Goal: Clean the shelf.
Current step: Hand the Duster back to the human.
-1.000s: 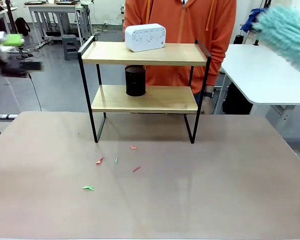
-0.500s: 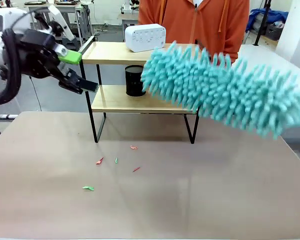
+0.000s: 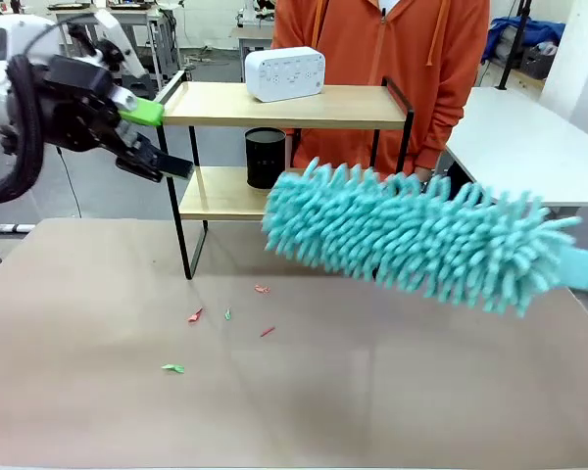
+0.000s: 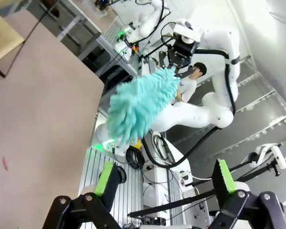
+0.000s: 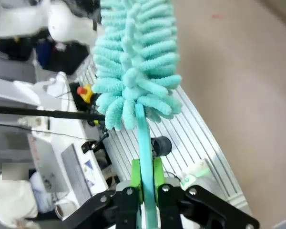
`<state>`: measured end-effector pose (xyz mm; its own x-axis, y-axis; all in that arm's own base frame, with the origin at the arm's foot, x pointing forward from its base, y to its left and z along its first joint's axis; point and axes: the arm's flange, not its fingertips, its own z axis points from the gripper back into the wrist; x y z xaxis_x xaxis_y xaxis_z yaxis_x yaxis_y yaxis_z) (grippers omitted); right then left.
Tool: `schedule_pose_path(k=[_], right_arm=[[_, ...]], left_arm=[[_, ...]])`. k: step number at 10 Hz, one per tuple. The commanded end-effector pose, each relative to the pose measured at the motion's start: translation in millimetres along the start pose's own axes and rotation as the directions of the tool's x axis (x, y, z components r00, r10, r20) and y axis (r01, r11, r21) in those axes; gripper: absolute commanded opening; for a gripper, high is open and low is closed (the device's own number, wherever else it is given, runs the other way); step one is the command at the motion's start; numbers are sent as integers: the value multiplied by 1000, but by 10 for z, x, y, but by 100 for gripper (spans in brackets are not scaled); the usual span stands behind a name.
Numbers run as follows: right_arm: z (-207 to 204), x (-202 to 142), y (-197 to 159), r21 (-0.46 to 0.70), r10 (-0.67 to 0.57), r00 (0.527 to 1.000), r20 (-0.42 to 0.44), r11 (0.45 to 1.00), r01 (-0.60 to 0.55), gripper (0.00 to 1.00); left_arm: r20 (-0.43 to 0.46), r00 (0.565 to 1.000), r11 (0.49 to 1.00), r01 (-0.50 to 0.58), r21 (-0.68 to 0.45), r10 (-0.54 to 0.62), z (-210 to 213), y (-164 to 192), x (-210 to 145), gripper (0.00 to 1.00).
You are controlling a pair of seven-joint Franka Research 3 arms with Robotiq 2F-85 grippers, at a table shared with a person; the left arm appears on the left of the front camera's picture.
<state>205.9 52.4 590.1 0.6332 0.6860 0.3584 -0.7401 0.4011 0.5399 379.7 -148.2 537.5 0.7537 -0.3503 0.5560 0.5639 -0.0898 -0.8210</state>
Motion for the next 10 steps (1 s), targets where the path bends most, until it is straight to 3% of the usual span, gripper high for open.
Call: schedule_pose_path(k=[1, 4, 7, 10], right_arm=[[-31, 442, 9, 74, 108, 984, -142, 992, -98, 12], [-362, 840, 115, 124, 182, 936, -302, 981, -151, 12], [-432, 919, 26, 163, 179, 947, -267, 977, -138, 12], [-336, 903, -84, 190, 150, 976, -160, 975, -118, 12]], left_arm=[[-102, 994, 999, -27, 40, 31, -224, 79, 180, 100], [-293, 956, 993, 42, 106, -9, -729, 155, 214, 100], [-389, 911, 988, 151, 16, -133, -1139, 72, 145, 100], [-467, 870, 986, 162, -27, -156, -1368, 85, -7, 100]])
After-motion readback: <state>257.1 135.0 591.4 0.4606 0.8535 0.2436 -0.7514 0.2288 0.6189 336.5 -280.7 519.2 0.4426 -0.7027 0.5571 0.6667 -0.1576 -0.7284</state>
